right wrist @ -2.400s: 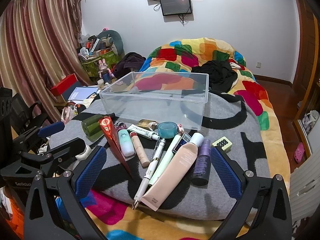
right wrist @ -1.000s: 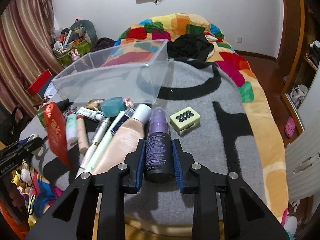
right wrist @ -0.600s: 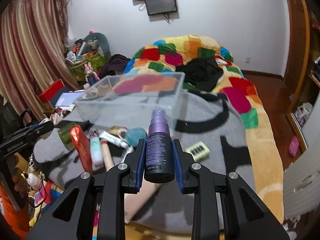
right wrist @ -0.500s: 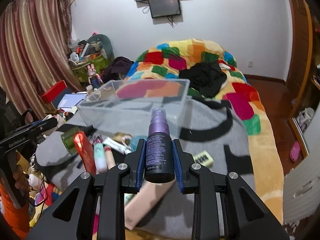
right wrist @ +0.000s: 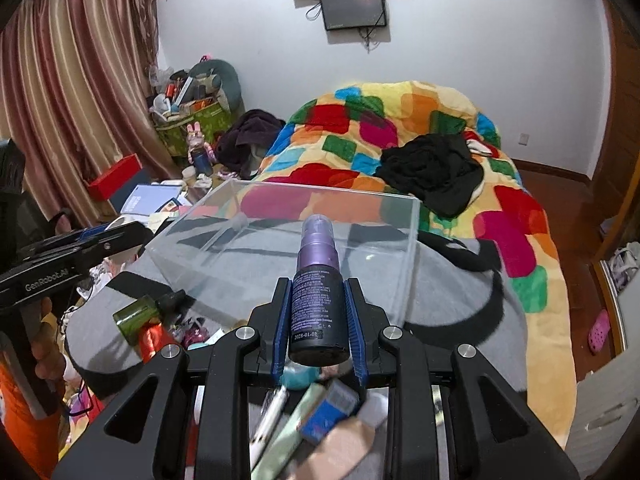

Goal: Organize objects
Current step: 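Lower the tape roll into the clear box with the left gripper while the right drops the purple bottle in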

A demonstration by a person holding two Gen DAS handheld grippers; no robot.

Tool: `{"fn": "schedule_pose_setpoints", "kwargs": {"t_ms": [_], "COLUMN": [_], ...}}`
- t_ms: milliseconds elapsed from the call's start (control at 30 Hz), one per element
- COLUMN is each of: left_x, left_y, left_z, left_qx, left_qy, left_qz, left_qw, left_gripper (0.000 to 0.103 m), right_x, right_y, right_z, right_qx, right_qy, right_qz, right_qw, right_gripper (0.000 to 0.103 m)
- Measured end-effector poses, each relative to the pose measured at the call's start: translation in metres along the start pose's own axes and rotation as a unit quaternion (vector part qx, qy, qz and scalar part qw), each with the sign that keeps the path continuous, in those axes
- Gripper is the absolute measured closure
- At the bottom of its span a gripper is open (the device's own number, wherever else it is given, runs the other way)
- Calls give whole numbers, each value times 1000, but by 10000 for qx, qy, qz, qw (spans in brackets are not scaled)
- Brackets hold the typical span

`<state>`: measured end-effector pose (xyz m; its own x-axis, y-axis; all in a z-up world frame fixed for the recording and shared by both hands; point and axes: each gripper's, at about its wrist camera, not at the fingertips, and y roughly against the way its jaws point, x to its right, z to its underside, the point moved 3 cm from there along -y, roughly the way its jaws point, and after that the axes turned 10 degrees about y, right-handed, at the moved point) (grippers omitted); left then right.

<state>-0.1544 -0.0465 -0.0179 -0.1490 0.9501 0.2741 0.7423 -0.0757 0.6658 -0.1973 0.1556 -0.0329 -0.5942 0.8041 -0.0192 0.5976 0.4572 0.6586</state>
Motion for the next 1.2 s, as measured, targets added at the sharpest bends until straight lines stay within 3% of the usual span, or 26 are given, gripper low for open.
{"fn": "schedule_pose_setpoints", "kwargs": {"t_ms": [167, 433, 900, 1000, 1067, 1200], "left_x": [2, 12, 19, 21, 22, 24], "left_y": [-38, -76, -101, -97, -92, -75], "left_z": [-10, -15, -7, -7, -7, -11], "left_qx": [-512, -1014, -1497, -1518, -1474, -1273], "left_qy": [-2, -148, -219, -269, -293, -349], "left_qz": [-36, -66, 120, 114, 126, 142], "left_qw": [9987, 9947, 9884, 9880, 9886, 9911], "left_gripper": [64, 64, 63, 58, 52, 50], "right_x": [6, 1, -2, -2, -2, -3], "right_y": [-32, -71, -89, -87, -84, -70], "right_z": [-10, -18, -19, -20, -20, -18], "right_qx": [-353, -813, -1118, -1127, -1115, -988], "right_qy": [-1, 179, 356, 370, 389, 466], "right_qz": [-174, -452, -410, -390, -378, -265], "right_qw": [9992, 9955, 9922, 9922, 9923, 9937], "right_gripper": [79, 79, 79, 79, 76, 58]}}
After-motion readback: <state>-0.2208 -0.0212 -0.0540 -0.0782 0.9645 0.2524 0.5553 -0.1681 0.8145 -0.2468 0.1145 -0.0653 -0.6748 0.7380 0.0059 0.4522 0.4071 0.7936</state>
